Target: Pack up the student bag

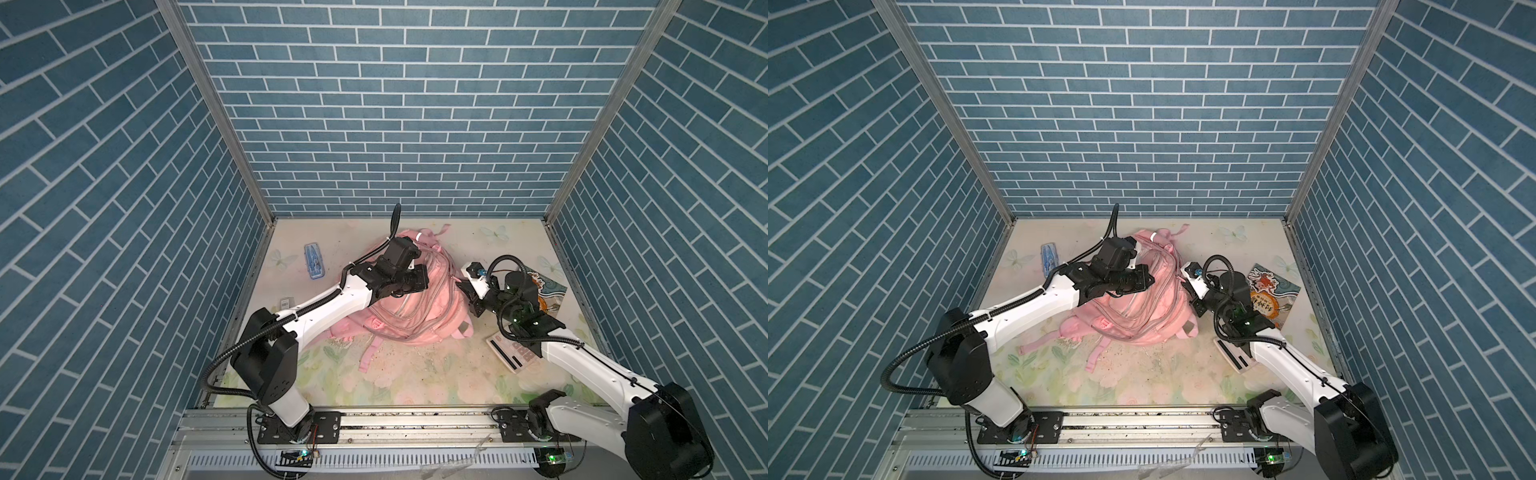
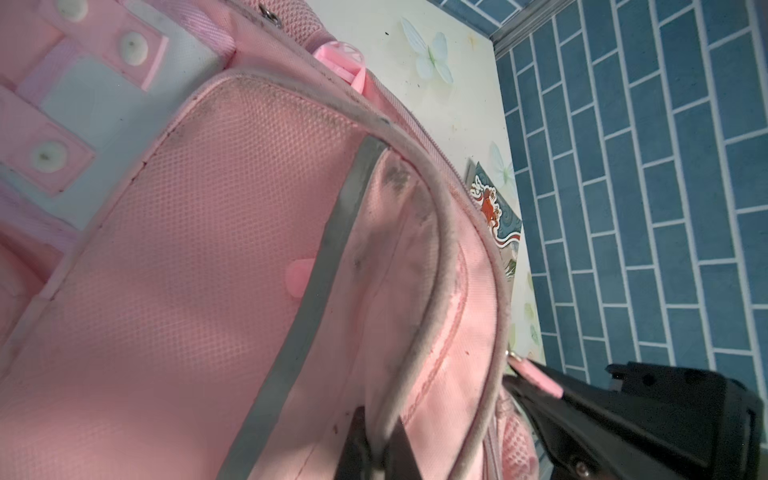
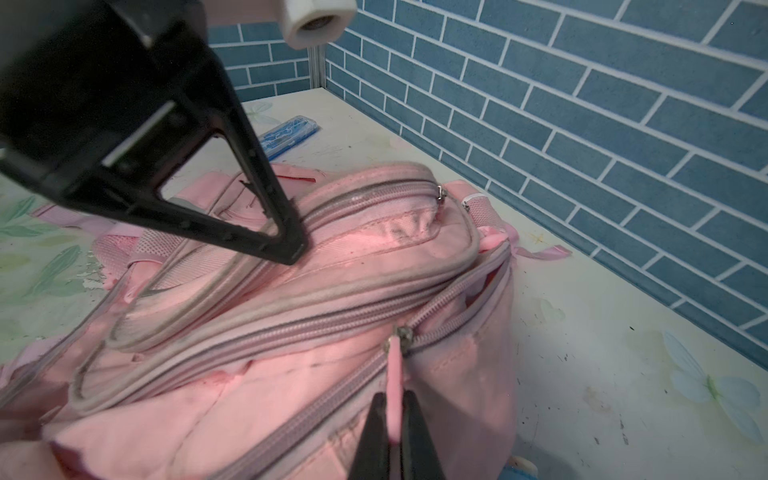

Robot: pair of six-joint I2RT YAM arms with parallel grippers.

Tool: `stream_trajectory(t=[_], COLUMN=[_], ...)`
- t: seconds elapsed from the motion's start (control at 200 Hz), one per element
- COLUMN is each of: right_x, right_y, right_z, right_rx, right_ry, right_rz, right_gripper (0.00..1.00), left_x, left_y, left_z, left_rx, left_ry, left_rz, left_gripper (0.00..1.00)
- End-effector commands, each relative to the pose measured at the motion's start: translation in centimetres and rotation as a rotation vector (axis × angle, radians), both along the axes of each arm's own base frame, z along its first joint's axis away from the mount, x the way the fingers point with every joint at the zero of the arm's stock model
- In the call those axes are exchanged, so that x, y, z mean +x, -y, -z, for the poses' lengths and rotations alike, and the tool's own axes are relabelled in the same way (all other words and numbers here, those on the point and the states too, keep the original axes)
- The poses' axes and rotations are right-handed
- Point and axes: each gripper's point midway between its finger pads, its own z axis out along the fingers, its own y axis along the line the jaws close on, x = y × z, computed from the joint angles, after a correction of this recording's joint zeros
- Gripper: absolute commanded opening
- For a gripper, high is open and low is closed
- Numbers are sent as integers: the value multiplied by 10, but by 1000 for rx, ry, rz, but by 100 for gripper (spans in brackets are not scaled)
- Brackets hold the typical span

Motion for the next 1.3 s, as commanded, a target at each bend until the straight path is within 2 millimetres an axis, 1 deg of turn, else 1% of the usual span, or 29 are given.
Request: stream_trajectory(t=[0.0,0.085,0.19,0.23,0.305,0.41,0.475,0.57,0.705,0.91,1.02,1.15,1.295], right_x=[-24,-35,-50,-55,-61,-67,-71,-78,-79,-81,-80,-71,-59], right_y=[-14,-16,-24,-27,-32,-38,-43,-52,-60,-68,-71,-71,-72], right_z=[-12,-14,-9,-6,-5,-9,-10,-5,1,-10,-3,9,10], right_rx=[15,37,22,10,9,25,23,10,-7,35,-3,-53,-60], right_ry=[26,25,9,1,-6,-2,-1,-9,-21,9,20,22,54], right_rz=[-143,-170,-215,-225,-238,-256,-269,-294,-283,-280,-253,-171,-65], right_gripper=[0,0,0,0,0,0,0,0,0,0,0,0,0], left_x=[33,43,48,49,54,61,64,69,76,86,91,97,103], left_y=[12,4,5,6,1,-7,-9,-11,-12,-11,-8,-6,-5], left_z=[-60,-66,-76,-77,-79,-75,-75,-79,-83,-89,-92,-95,-102], left_rx=[-197,-227,-257,-262,-277,-306,-323,-338,-377,-437,-450,-477,-535], left_ry=[135,154,161,158,161,143,132,135,132,115,114,112,108], left_rz=[-69,-115,-137,-145,-184,-233,-244,-269,-295,-316,-320,-339,-368], left_gripper=[0,0,0,0,0,0,0,0,0,0,0,0,0])
